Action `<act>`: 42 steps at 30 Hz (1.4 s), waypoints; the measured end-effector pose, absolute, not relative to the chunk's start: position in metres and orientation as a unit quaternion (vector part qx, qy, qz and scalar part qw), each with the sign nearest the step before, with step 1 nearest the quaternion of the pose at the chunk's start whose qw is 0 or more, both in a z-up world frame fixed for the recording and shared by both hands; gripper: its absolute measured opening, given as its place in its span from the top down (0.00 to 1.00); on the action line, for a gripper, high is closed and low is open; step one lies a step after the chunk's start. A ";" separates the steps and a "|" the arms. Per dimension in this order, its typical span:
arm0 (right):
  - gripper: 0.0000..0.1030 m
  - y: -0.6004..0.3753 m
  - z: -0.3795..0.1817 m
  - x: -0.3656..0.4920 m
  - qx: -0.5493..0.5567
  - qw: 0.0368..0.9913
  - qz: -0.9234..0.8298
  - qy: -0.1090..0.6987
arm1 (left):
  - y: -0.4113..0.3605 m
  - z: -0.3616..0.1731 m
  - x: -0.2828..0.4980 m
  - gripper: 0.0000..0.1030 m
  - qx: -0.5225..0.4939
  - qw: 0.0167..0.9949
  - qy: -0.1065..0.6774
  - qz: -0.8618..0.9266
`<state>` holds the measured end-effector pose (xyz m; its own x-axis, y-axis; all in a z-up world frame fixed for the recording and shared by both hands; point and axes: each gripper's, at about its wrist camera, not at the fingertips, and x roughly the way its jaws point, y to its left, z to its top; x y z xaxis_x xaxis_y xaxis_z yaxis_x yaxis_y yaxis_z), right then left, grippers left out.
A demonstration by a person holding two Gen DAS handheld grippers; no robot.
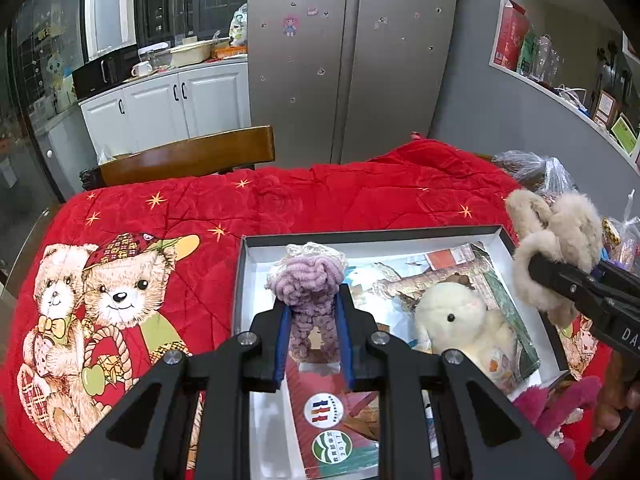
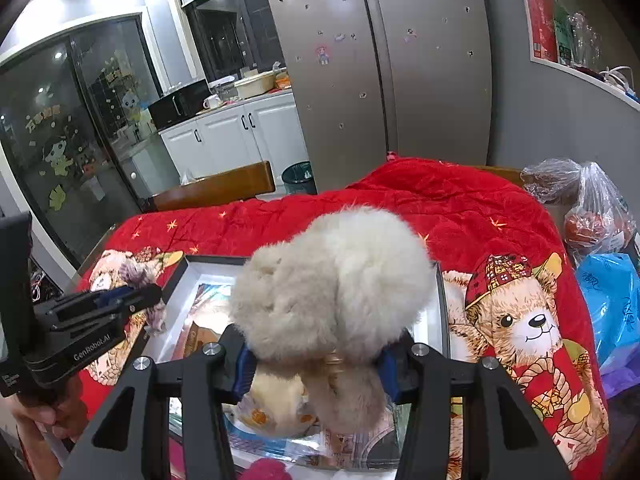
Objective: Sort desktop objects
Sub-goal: 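Lift and carry grey plush and pink scrunchie with both grippers over the box, then open right gripper dropping grey plush while left gripper releases scrunchie into box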
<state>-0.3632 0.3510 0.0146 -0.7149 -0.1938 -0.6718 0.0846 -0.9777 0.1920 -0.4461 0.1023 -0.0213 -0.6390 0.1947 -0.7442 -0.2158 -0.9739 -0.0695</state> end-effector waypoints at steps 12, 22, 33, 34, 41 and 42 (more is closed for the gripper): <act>0.52 0.351 0.014 -0.360 0.367 0.094 -0.923 -0.070 | 0.114 -0.025 -0.442 0.79 -0.412 0.112 0.036 0.903; 0.52 0.343 0.006 -0.366 0.383 0.105 -0.915 -0.069 | 0.118 -0.031 -0.441 0.79 -0.418 0.116 0.050 0.900; 0.48 0.342 -0.008 -0.372 0.403 0.105 -0.906 -0.073 | 0.116 -0.036 -0.444 0.59 -0.428 0.111 0.053 0.895; 0.47 0.340 -0.009 -0.372 0.405 0.109 -0.905 -0.070 | 0.117 -0.036 -0.445 0.36 -0.430 0.108 0.056 0.895; 0.22 0.334 0.008 -0.363 0.374 0.112 -0.919 -0.058 | 0.116 -0.029 -0.442 0.14 -0.416 0.100 0.062 0.902; 0.22 0.336 0.009 -0.362 0.373 0.111 -0.919 -0.060 | 0.116 -0.029 -0.443 0.13 -0.417 0.097 0.060 0.902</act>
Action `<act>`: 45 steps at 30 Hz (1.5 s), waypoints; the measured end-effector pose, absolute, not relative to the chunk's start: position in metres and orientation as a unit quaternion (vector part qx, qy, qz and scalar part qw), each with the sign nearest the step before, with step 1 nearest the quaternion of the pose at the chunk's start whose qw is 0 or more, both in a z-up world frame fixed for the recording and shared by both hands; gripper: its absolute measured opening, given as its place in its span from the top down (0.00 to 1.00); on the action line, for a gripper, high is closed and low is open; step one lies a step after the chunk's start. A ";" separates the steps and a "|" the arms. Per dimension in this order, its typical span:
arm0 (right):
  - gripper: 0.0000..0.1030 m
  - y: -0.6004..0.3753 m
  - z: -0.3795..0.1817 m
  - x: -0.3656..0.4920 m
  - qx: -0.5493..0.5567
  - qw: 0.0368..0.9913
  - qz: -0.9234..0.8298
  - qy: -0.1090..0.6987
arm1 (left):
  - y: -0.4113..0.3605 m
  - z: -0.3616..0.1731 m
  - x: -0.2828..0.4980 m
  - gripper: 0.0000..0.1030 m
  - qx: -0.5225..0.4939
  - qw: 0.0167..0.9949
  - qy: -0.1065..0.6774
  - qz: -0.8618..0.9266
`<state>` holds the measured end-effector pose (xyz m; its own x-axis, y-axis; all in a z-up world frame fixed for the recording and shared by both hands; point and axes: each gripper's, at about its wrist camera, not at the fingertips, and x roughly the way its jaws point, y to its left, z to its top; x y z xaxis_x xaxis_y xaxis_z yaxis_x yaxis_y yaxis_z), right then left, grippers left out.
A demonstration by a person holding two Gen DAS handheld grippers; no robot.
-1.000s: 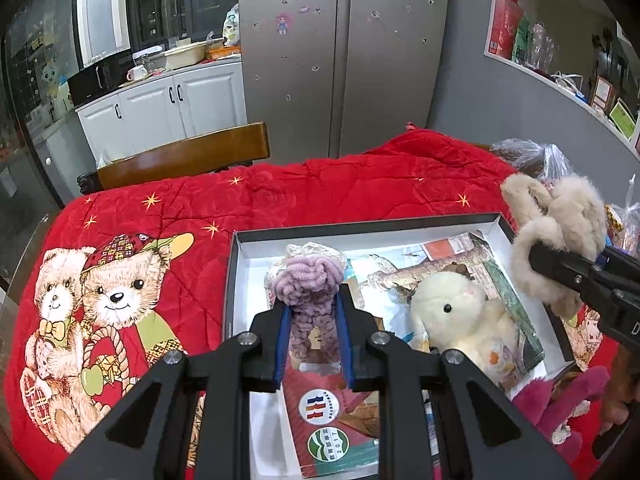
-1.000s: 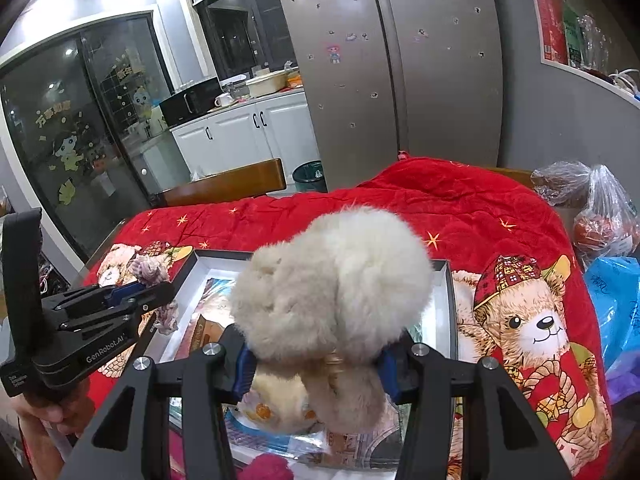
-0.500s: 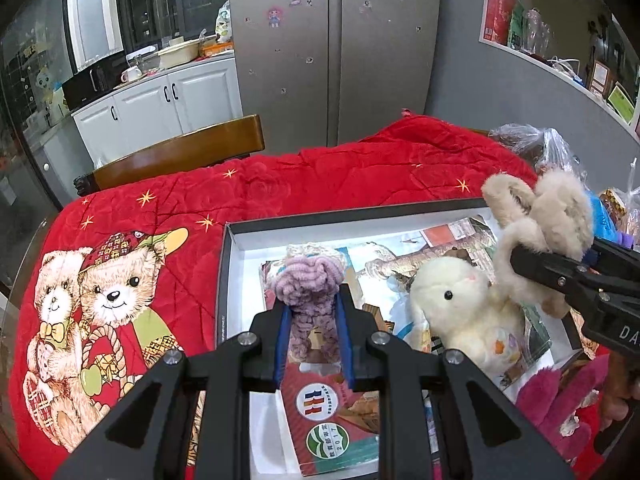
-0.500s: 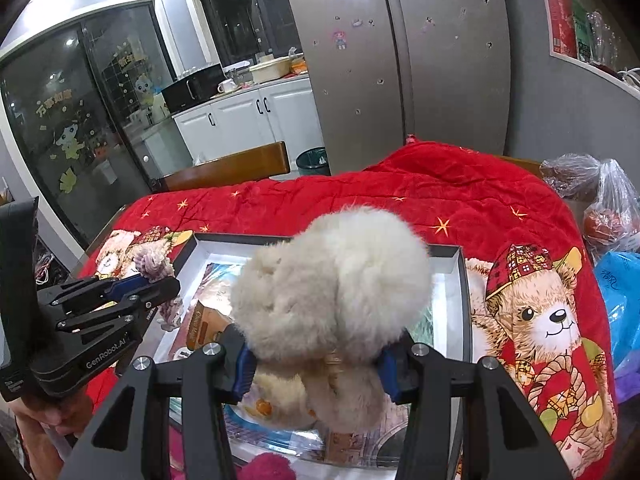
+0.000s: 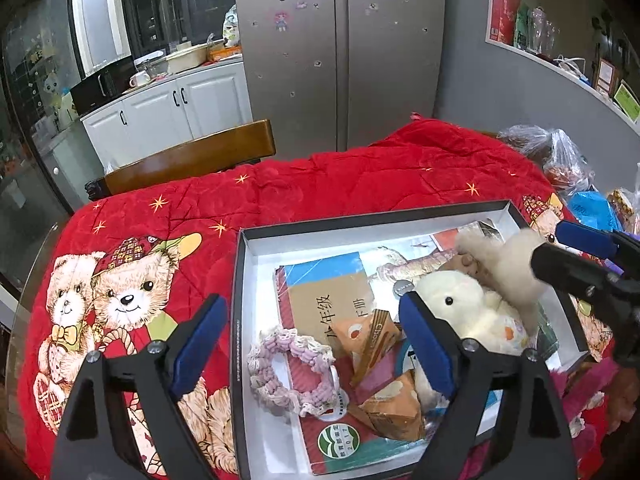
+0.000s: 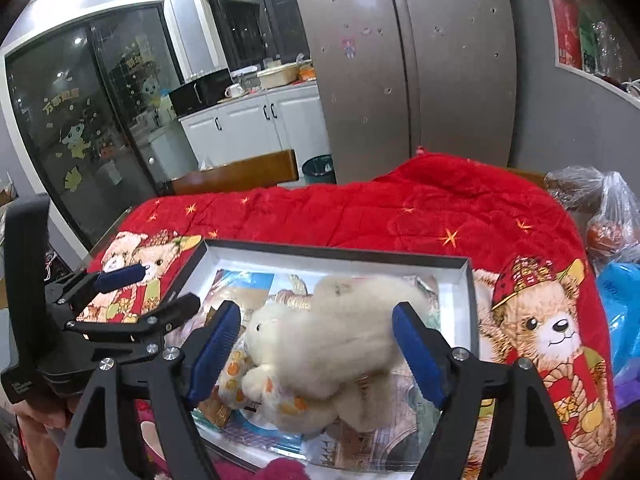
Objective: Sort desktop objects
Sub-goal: 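Open right gripper dropping grey plush while left gripper releases scrunchie into box, then move both grippers back from the box to the toy heap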
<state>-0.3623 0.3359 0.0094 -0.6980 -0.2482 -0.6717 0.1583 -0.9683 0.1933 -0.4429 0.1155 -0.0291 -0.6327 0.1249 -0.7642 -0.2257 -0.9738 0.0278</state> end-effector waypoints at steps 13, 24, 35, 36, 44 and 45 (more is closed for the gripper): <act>0.22 0.351 0.009 -0.367 0.380 0.121 -0.911 -0.104 | 0.116 -0.030 -0.442 0.13 -0.416 0.090 0.066 0.903; 0.22 0.346 0.006 -0.367 0.386 0.117 -0.910 -0.090 | 0.112 -0.027 -0.442 0.13 -0.419 0.090 0.058 0.901; 0.22 0.345 0.017 -0.361 0.364 0.133 -0.918 -0.086 | 0.108 -0.014 -0.437 0.13 -0.411 0.097 0.046 0.905; 0.22 0.344 0.019 -0.360 0.364 0.132 -0.918 -0.084 | 0.108 -0.011 -0.435 0.13 -0.409 0.099 0.044 0.906; 0.22 0.336 0.056 -0.336 0.342 0.127 -0.928 -0.073 | 0.107 0.034 -0.405 0.13 -0.373 0.127 0.028 0.918; 0.22 0.334 0.063 -0.331 0.341 0.122 -0.930 -0.068 | 0.107 0.044 -0.397 0.13 -0.364 0.135 0.026 0.921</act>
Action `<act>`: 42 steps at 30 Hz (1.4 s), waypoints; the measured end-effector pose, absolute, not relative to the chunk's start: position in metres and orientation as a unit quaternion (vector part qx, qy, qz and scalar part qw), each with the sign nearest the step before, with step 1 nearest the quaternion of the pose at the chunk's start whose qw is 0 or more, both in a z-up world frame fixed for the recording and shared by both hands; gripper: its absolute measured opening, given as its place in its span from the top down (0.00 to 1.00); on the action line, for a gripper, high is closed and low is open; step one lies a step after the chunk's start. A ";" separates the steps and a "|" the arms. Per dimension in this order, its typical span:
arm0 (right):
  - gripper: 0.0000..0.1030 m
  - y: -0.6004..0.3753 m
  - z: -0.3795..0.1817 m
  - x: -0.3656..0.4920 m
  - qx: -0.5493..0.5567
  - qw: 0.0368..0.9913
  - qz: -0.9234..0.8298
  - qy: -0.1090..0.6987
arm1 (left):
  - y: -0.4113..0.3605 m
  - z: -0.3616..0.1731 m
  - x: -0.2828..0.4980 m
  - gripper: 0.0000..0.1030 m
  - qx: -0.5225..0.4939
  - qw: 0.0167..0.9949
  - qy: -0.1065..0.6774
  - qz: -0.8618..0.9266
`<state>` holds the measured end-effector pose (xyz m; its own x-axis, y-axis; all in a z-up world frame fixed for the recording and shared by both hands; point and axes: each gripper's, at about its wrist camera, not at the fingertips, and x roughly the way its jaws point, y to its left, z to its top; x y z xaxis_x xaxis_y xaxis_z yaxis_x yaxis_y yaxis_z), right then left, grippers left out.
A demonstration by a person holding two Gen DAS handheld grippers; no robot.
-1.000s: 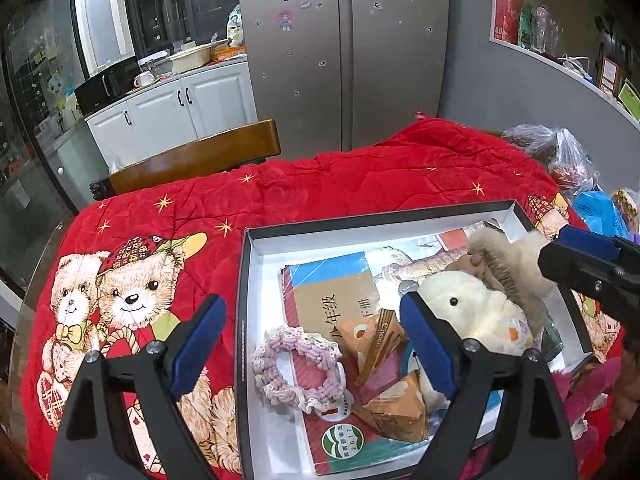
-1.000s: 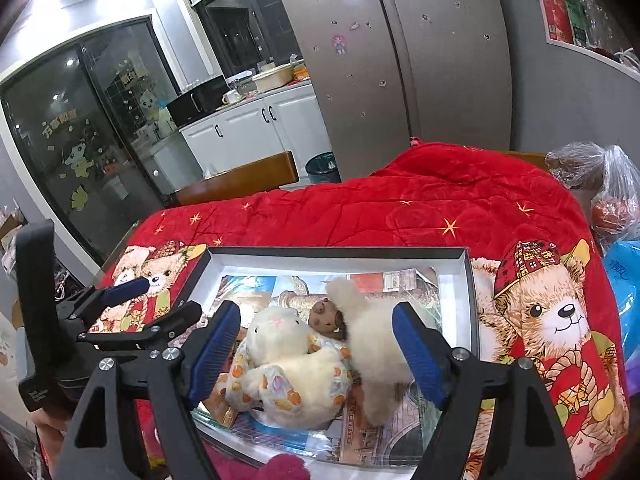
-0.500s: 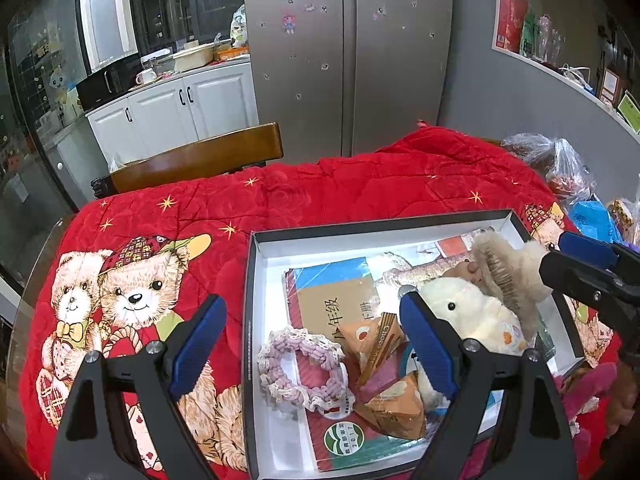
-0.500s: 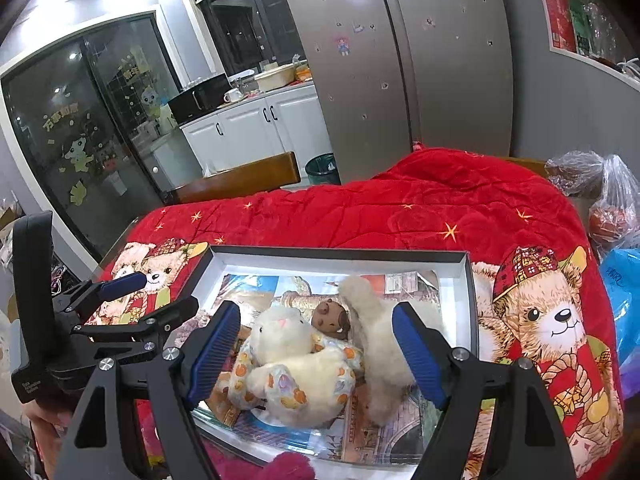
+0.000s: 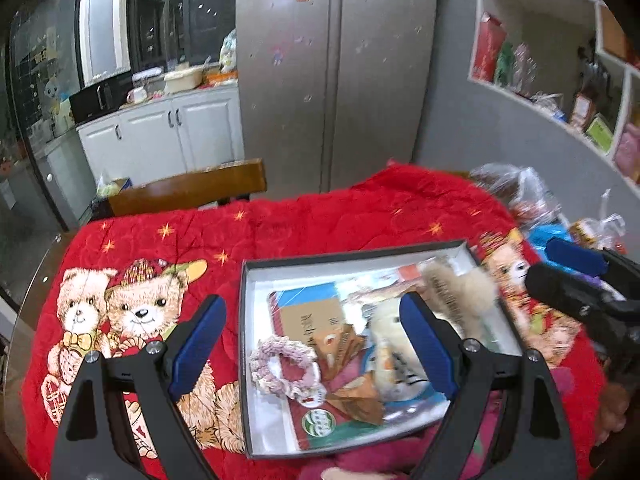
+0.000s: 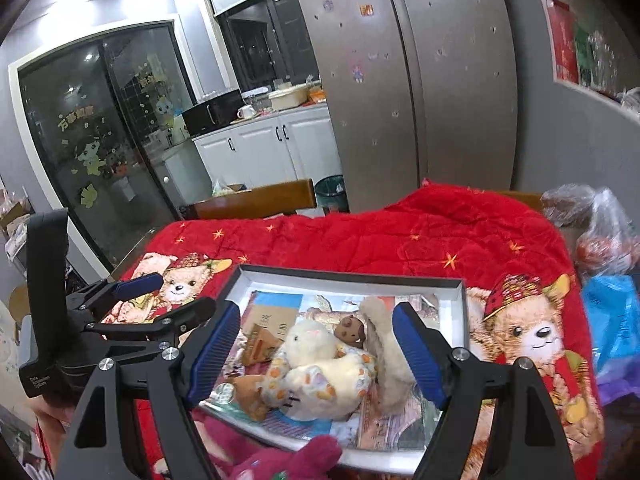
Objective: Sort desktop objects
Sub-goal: 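Move both grippers back from the box to the toy heap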
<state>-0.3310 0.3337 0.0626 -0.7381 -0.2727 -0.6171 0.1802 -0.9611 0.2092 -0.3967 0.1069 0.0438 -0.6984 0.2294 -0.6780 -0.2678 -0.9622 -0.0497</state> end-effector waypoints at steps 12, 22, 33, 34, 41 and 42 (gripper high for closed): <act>0.19 0.292 0.132 -0.238 0.263 0.061 -0.963 0.000 | 0.106 0.109 -0.322 0.11 -0.306 0.173 0.012 0.936; 0.16 0.289 0.150 -0.149 0.218 0.062 -0.974 -0.016 | 0.079 0.091 -0.255 0.09 -0.334 0.155 0.009 0.930; 0.16 0.316 0.057 -0.089 0.230 0.050 -0.971 -0.031 | 0.058 -0.033 -0.176 0.09 -0.429 0.112 0.021 0.896; 0.16 0.318 0.051 -0.089 0.238 0.046 -0.970 -0.030 | 0.059 -0.041 -0.175 0.09 -0.437 0.113 0.021 0.892; 0.16 0.327 0.014 -0.101 0.280 0.052 -0.957 -0.058 | 0.068 -0.065 -0.173 0.09 -0.452 0.123 0.026 0.883; 0.16 0.326 0.010 -0.103 0.285 0.055 -0.955 -0.058 | 0.072 -0.065 -0.174 0.09 -0.451 0.127 0.028 0.883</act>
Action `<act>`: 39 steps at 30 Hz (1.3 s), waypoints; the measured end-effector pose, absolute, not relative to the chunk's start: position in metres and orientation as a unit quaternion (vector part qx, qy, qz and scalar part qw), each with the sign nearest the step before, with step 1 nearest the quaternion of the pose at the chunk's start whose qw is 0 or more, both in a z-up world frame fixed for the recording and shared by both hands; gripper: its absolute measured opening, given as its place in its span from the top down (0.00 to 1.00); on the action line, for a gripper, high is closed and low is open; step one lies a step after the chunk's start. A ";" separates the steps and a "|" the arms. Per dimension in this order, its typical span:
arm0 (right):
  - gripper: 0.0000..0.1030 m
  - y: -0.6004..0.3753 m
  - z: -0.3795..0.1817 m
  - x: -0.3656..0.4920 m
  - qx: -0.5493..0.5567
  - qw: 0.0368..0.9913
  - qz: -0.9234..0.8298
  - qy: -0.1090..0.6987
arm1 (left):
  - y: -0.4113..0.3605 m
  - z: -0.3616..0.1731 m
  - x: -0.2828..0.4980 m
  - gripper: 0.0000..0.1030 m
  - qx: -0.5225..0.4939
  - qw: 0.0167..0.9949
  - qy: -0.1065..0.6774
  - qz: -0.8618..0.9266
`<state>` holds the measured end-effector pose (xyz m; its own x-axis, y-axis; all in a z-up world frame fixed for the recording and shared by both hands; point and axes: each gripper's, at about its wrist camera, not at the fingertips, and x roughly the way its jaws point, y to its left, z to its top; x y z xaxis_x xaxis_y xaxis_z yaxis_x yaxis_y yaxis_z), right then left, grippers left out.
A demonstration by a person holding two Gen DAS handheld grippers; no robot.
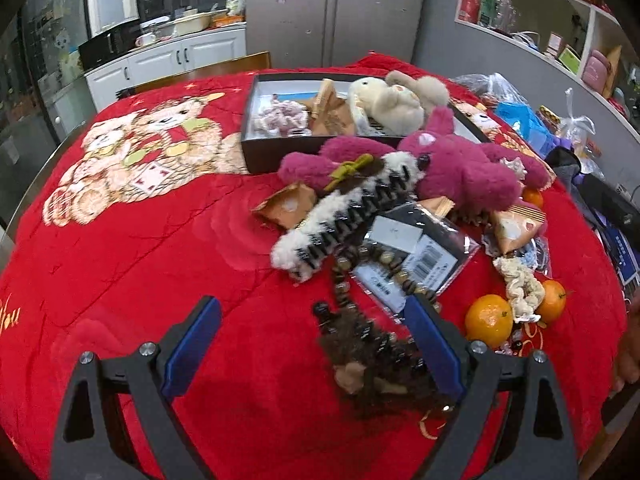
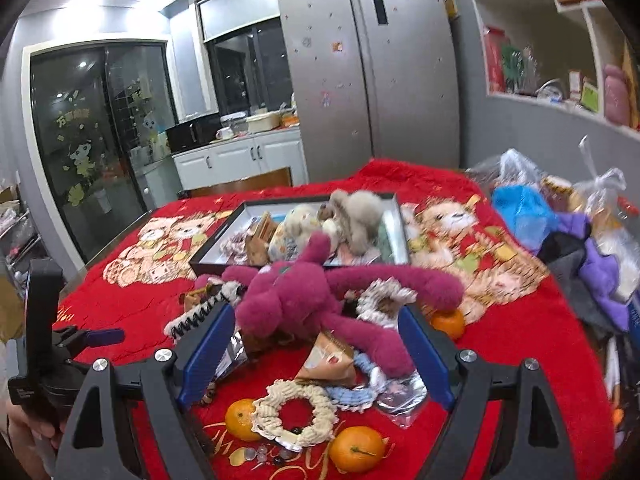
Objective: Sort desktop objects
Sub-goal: 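Grasp tan snack packet with right gripper while left gripper grasps wooden bead bracelet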
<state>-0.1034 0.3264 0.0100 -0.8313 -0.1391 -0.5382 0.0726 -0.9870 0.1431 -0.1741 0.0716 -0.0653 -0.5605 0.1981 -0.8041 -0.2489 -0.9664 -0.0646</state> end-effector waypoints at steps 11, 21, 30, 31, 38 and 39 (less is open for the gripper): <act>0.16 0.330 -0.021 -0.124 0.327 0.055 -0.941 -0.072 | 0.112 -0.076 -0.190 0.09 -0.468 0.160 0.074 0.866; 0.17 0.331 -0.047 -0.144 0.357 0.048 -0.929 -0.079 | 0.122 -0.104 -0.202 0.08 -0.487 0.159 0.087 0.855; 0.59 0.324 -0.073 -0.161 0.410 0.055 -0.908 -0.069 | 0.124 -0.100 -0.196 0.33 -0.467 0.169 0.087 0.863; 0.59 0.323 -0.075 -0.161 0.407 0.054 -0.910 -0.065 | 0.125 -0.098 -0.194 0.42 -0.463 0.171 0.089 0.865; 0.66 0.326 -0.072 -0.153 0.393 0.058 -0.914 -0.085 | 0.120 -0.087 -0.186 0.69 -0.447 0.196 0.078 0.869; 0.66 0.327 -0.071 -0.152 0.390 0.059 -0.915 -0.088 | 0.120 -0.085 -0.185 0.69 -0.445 0.200 0.073 0.870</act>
